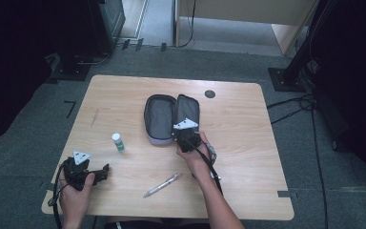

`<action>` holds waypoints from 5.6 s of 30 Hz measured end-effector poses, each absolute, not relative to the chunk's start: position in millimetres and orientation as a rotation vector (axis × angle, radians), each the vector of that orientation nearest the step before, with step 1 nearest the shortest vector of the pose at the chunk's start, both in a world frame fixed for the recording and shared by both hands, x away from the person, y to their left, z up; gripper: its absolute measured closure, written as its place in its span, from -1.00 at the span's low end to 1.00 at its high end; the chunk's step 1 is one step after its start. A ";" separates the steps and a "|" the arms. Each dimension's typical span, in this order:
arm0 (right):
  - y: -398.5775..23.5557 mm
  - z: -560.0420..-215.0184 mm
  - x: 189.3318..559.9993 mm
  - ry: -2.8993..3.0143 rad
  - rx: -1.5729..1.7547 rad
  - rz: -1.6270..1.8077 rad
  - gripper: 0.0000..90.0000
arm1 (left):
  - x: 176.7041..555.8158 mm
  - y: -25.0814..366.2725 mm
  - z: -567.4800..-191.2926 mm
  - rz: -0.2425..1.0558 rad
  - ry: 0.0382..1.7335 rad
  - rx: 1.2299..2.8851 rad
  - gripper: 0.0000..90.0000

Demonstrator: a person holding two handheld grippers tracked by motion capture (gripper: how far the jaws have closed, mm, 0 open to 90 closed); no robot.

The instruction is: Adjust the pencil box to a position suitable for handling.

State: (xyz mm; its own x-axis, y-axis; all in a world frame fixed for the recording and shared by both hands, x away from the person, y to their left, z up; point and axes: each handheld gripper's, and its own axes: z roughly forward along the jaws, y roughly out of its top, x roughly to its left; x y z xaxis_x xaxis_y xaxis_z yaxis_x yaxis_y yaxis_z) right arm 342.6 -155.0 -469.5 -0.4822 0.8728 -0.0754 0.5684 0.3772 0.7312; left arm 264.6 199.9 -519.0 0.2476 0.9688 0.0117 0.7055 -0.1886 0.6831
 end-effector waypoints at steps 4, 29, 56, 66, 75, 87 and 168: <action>-169.9 -467.6 341.9 2.185 1.219 0.883 0.99 | 264.6 199.9 -519.0 0.613 1.520 1.967 -1.00; -227.2 -473.3 357.6 2.197 1.196 0.820 0.96 | 264.8 199.7 -519.2 0.615 1.521 1.963 -1.00; -200.9 -467.1 338.6 1.873 1.710 0.916 -0.29 | 264.8 199.5 -519.3 0.615 1.521 1.960 -1.00; -188.0 -478.6 354.3 1.810 1.812 0.786 -0.65 | 264.8 199.6 -519.2 0.615 1.521 1.963 -1.00; -194.1 -483.8 356.4 1.864 1.718 0.723 -0.28 | 264.8 199.6 -519.2 0.615 1.521 1.963 -1.00; -215.2 -487.4 355.6 1.863 1.603 0.552 -0.32 | 264.8 199.6 -519.2 0.615 1.521 1.963 -1.00; -261.4 -484.6 335.0 1.863 1.753 0.925 0.97 | 264.7 199.6 -519.1 0.612 1.511 1.972 -1.00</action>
State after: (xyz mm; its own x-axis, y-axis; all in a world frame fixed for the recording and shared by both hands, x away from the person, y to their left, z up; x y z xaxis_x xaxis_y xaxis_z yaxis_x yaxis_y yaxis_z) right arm 335.0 -261.4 -484.6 -0.1181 0.9833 0.1386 0.7049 -0.0153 0.7092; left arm 264.7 199.6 -519.1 0.2553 0.9668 0.0126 0.7033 -0.1947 0.6837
